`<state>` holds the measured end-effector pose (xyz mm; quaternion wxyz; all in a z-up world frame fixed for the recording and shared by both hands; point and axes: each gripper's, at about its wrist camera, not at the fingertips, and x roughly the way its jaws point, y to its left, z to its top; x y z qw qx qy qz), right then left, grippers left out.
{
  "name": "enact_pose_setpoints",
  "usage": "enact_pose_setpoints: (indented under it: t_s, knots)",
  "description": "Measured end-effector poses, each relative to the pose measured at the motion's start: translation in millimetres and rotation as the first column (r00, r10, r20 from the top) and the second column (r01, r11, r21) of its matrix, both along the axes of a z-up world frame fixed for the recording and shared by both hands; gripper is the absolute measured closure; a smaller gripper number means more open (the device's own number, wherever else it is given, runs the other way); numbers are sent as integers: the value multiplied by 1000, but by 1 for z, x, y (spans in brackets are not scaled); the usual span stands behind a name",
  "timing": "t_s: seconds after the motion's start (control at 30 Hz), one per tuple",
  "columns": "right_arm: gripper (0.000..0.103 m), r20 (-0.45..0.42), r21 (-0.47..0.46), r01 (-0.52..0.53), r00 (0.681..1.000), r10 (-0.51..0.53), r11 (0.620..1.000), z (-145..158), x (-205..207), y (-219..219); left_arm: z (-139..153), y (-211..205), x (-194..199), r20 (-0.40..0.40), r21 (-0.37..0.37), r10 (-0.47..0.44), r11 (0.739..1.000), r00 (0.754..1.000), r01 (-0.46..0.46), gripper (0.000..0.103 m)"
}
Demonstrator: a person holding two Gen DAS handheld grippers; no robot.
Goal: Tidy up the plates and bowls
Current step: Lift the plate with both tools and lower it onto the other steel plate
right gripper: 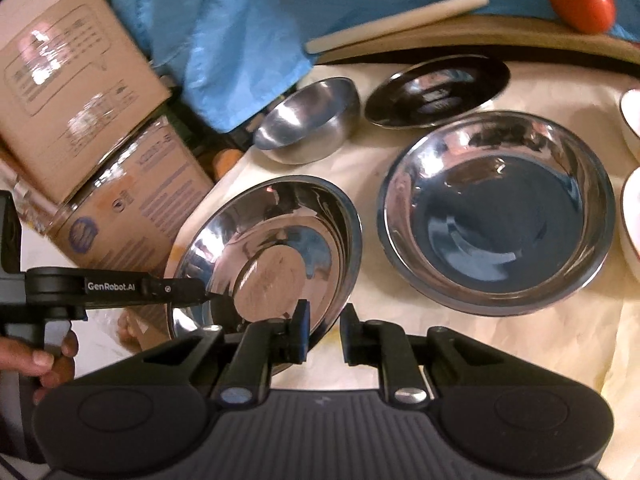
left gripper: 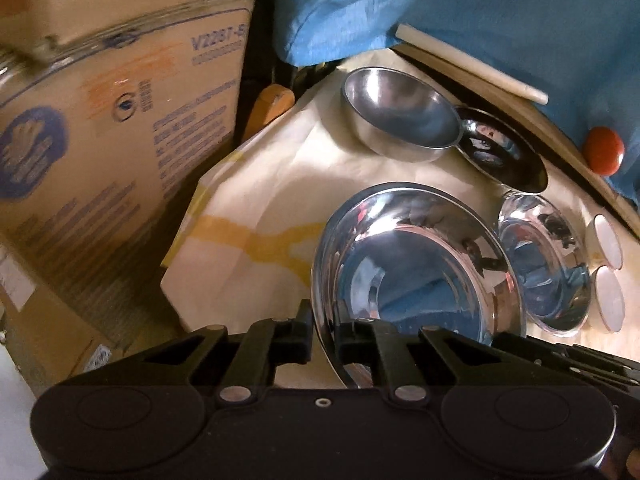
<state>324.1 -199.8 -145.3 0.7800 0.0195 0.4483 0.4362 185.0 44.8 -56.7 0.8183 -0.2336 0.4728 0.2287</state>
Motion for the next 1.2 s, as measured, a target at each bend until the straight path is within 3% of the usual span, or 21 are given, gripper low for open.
enact_pose_setpoints:
  t_s: [0.13,0.27,0.53,0.83,1.2]
  knots:
    - [85,46,0,-40,998,40,999,13,-3,-8,9,-10,-9,39,-5,22,1000,999,-22,93]
    - [85,80,3,-16,997,16,1000,25,0,-23,14,-23,0,73,-8,5,1000,997,-4,93]
    - [85,102,1,154,983,-154,988,36,11,-66,13,-50,49,115,-31,-138,989,984,142,93]
    - [85,131,-46,328,938,-320,943,39,30,-99,-2,-75,115,155,-54,-327,939,932,338,92]
    - [84,115,-106,403,913,-391,909,30,44,-84,-15,-75,157,78,-12,-460,887,885,462,90]
